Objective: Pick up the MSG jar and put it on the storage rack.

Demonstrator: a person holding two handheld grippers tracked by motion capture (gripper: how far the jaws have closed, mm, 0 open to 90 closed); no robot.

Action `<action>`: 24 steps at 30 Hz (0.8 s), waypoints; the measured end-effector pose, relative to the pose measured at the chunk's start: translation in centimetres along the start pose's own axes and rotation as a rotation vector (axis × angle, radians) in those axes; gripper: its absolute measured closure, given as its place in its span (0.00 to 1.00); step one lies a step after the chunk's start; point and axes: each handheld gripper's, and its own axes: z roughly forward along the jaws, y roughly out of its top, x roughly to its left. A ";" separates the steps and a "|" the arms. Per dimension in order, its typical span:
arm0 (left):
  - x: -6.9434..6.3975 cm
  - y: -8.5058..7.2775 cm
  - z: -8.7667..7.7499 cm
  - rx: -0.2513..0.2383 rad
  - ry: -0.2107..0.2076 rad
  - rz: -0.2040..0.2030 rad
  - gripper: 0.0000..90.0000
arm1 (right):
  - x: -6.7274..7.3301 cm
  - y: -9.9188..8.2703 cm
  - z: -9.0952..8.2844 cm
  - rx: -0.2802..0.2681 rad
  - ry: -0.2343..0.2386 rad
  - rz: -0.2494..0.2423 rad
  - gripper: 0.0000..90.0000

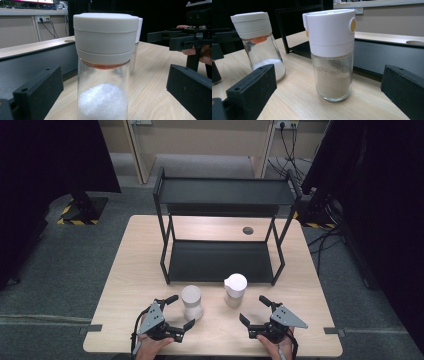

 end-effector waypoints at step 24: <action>-0.1 -0.1 0.5 -0.019 0.001 -0.042 0.00 | 0.0 -0.1 0.2 0.001 0.009 0.003 0.01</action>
